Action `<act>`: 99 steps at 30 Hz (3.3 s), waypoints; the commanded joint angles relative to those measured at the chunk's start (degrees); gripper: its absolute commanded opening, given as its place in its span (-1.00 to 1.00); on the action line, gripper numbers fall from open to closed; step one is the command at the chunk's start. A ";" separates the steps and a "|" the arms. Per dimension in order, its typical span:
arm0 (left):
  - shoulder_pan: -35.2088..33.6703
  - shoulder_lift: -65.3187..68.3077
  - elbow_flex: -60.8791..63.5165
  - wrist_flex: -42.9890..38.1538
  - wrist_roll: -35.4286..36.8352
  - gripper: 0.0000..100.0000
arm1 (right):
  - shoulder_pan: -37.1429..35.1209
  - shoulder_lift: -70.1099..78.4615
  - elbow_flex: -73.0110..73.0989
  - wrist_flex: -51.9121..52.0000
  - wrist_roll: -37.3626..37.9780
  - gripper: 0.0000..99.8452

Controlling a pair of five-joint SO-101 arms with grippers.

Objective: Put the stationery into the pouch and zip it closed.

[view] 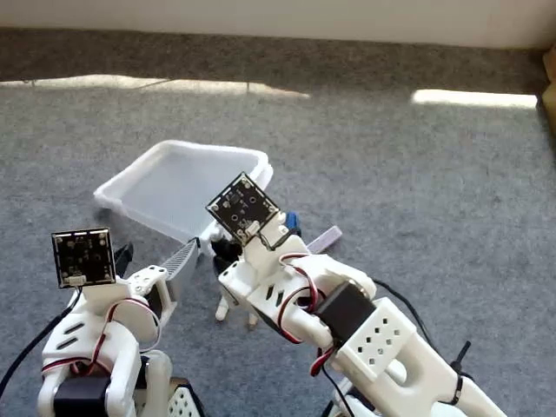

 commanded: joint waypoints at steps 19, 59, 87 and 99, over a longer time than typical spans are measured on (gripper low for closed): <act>8.57 -0.84 1.63 -0.09 0.18 -0.34 | 0.84 0.13 -3.74 -3.12 0.26 -0.99; 0.31 -0.84 7.34 -6.95 0.62 -0.35 | -2.33 -0.31 -3.56 1.27 0.53 -0.99; -4.35 -0.84 8.13 -10.46 0.09 -0.99 | 3.12 0.13 -1.89 3.91 0.70 -0.99; -8.92 -0.84 8.13 -10.55 0.53 -0.99 | 11.56 -0.31 -1.27 4.18 0.79 -0.99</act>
